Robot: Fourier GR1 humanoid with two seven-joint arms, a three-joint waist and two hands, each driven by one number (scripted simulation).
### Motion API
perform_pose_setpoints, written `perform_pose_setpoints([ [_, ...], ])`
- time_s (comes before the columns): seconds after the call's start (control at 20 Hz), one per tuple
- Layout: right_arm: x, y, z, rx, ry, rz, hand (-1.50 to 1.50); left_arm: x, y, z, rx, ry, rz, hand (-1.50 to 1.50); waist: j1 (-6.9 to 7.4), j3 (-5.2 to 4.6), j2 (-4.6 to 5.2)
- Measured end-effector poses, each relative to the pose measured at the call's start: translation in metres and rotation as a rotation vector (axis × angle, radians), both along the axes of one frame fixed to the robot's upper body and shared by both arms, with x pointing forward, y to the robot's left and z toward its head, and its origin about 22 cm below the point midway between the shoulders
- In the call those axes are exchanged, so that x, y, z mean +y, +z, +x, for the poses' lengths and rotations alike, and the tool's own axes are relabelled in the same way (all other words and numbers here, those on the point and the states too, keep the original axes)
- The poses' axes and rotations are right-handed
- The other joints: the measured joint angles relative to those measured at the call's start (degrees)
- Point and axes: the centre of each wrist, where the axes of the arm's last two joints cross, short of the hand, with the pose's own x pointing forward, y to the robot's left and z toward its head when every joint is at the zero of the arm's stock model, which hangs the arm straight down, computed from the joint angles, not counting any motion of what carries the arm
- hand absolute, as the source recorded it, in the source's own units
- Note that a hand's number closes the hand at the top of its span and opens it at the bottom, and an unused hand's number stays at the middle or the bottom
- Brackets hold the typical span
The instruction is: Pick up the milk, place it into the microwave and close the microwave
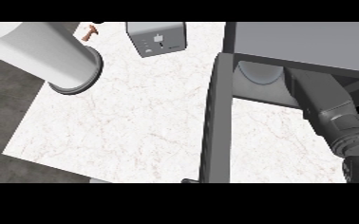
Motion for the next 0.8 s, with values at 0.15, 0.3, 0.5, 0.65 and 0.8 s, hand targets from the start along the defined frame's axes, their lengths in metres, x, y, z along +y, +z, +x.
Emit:
perform_pose_setpoints([
  [0.15, 0.012, 0.001, 0.002, -0.013, 0.006, 0.003, -1.50, 0.001, -0.001, 0.002, 0.012, -0.007, 0.005, -1.50, -0.07, 0.14, -0.06],
  [0.3, 0.022, 0.003, 0.004, -0.035, 0.019, 0.010, -1.50, -0.002, -0.004, 0.005, 0.022, -0.020, 0.008, -1.50, -0.43, 0.24, -0.03],
  [0.5, 0.032, 0.006, 0.007, -0.067, 0.005, 0.020, -1.50, -0.004, -0.009, 0.008, 0.041, -0.030, 0.005, -1.50, -1.12, 0.28, 0.16],
  [0.65, 0.037, 0.006, 0.007, -0.084, -0.022, 0.024, -1.50, -0.005, -0.014, 0.008, 0.052, -0.035, 0.003, -1.50, -1.55, 0.00, 0.13],
  [0.8, 0.042, 0.004, 0.007, -0.080, -0.039, 0.029, -1.50, -0.007, -0.020, 0.006, 0.069, -0.038, 0.002, -1.50, -2.12, -0.29, -0.05],
])
